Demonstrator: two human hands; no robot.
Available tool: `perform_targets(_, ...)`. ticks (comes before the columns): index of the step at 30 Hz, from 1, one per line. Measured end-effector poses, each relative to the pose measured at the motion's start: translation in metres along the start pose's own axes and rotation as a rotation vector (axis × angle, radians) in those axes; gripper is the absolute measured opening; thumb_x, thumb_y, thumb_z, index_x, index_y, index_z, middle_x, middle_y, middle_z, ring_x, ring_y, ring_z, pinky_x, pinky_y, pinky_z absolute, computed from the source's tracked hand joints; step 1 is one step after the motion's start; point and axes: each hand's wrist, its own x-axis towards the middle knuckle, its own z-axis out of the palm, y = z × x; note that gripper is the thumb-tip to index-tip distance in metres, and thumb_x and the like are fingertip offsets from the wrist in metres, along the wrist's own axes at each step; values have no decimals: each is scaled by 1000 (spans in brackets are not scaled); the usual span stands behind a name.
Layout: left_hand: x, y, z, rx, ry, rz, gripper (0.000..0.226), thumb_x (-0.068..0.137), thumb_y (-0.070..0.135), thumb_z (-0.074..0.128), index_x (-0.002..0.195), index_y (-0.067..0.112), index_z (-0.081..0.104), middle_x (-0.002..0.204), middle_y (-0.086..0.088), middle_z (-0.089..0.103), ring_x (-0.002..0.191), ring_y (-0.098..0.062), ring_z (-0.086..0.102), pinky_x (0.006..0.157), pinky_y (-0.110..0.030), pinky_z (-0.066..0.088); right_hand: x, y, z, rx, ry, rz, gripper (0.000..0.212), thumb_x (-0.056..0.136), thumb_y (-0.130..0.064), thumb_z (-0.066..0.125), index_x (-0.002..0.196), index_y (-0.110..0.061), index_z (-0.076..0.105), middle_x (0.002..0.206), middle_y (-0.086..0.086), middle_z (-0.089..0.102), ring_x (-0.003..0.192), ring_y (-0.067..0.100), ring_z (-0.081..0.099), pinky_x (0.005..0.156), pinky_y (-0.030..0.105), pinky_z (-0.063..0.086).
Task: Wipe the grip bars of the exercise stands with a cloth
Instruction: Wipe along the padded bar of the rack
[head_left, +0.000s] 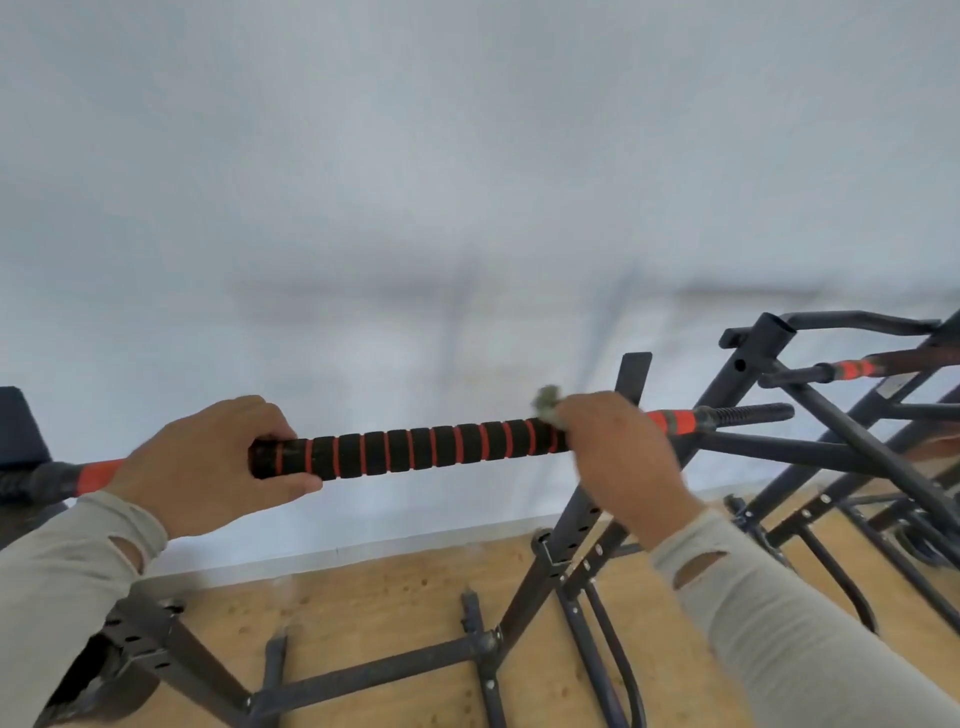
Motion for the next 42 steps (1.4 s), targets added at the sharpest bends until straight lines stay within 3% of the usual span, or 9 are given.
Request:
perform_targets(4,-1,8,-1,11,-5,-23,30,72,61,77,81,39,59,81,16,59,74,-2,58,68,-28,47,0,20,0,3,27,176,18,90,-8,56,101,-22,58,88,-6,59,82,16,57,68,28,42)
perform_targets(8,-1,9,2,38,13,-38,31,71,62,78,80,39,59,80,16,59,72,-3,59,66,-29,47,-7,-40,18,218,288,209,16,94,-12,54,101,-17,68,87,-3,67,84,18,62,84,31,54)
perform_targets(14,-4,12,0,54,7,-15,31,73,65,73,82,40,58,83,17,59,74,-1,57,67,-29,47,-10,-164,36,426,349,-214,33,101,-12,46,128,-6,65,133,10,68,133,26,55,118,41,36)
perform_targets(20,-1,-7,-3,-9,-66,109,41,74,74,66,91,39,55,93,19,56,87,1,54,76,-26,45,-12,-68,9,104,229,-35,31,89,-8,57,114,-20,70,108,-2,75,95,22,69,88,38,57)
perform_targets(24,-14,-52,-33,37,-162,72,63,74,76,66,124,45,44,117,24,50,112,-2,48,100,-28,42,-10,-55,3,67,159,82,19,98,-15,50,106,-20,67,98,-2,73,91,22,65,83,36,57)
perform_targets(31,-20,-82,-31,264,-274,98,42,93,70,42,82,30,43,81,8,57,68,-11,55,65,-29,44,-3,-112,1,36,306,124,23,100,-13,49,88,-8,68,70,1,63,67,25,60,69,39,54)
perform_targets(34,-17,-85,-31,269,-297,127,42,95,69,40,85,29,41,84,6,56,67,-12,55,64,-29,43,3,-161,-1,-72,289,20,16,91,-10,54,96,-8,69,72,3,64,69,27,63,69,40,57)
perform_targets(37,-14,-89,-29,263,-298,145,41,95,69,40,83,30,39,83,7,57,68,-14,56,65,-30,45,14,-246,-1,158,334,-28,18,79,-5,66,69,-17,56,60,-1,55,56,25,54,53,34,45)
perform_targets(42,-15,-92,-27,252,-235,183,31,98,58,41,92,28,45,84,10,57,77,-16,60,76,-35,52,21,-330,13,376,366,-279,12,85,-4,52,82,-15,57,75,2,59,71,24,52,74,36,46)
